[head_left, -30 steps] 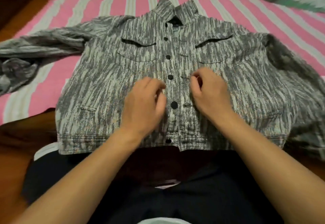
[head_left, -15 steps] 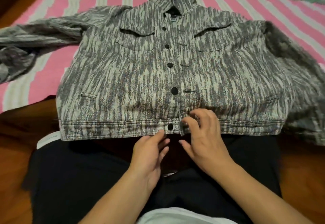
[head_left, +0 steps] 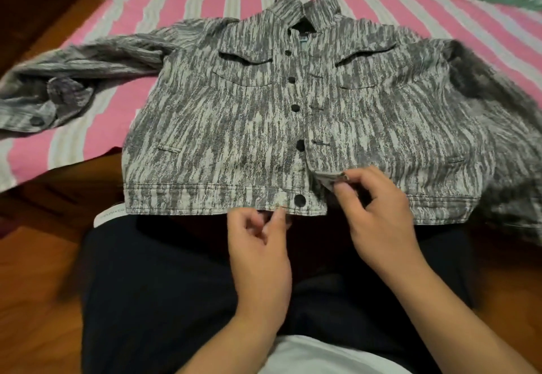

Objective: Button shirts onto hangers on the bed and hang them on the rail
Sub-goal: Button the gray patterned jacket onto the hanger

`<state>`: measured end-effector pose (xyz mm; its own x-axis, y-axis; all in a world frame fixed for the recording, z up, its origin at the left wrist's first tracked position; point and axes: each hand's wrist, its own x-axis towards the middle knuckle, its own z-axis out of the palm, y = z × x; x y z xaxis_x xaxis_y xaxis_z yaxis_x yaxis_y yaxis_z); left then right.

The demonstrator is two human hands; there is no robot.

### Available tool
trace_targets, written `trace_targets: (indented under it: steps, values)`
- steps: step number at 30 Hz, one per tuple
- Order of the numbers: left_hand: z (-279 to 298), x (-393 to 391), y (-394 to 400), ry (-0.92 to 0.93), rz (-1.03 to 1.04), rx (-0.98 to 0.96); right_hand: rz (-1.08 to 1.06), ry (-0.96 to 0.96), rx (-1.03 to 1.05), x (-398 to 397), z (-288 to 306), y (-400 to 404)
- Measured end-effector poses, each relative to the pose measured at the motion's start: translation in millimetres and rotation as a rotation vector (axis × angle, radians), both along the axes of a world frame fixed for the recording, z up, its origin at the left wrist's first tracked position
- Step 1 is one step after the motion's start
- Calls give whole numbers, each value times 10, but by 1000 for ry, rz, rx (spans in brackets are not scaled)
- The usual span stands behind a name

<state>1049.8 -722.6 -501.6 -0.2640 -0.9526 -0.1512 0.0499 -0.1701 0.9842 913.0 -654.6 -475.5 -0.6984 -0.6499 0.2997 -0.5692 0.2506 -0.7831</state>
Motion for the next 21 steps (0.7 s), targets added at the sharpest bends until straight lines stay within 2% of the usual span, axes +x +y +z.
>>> trace_targets:
  steps: [4, 6, 9, 12, 14, 17, 21]
  values:
    - [104, -106, -74, -171, -265, -91, 12, -17, 113, -11, 1, -66]
    - [192, -200, -168, -197, -315, -109, 18, -58, 131, -17, 27, -90]
    - [479, -286, -316, -220, -348, -268, -37, -133, 59, -116, 334, -123]
    - [831, -344, -546, -150, -439, -369, -107, -165, -57, -295, 795, -173]
    - [985, -404, -736, -114, -513, -385, -111, -158, -88, -359, 984, -276]
    - [996, -489, -923, -136, -582, -395, -77, -184, -38, -306, 963, -497]
    - [714, -444, -914, -82, -495, -239, -38, -255, 81, -165, 633, -591]
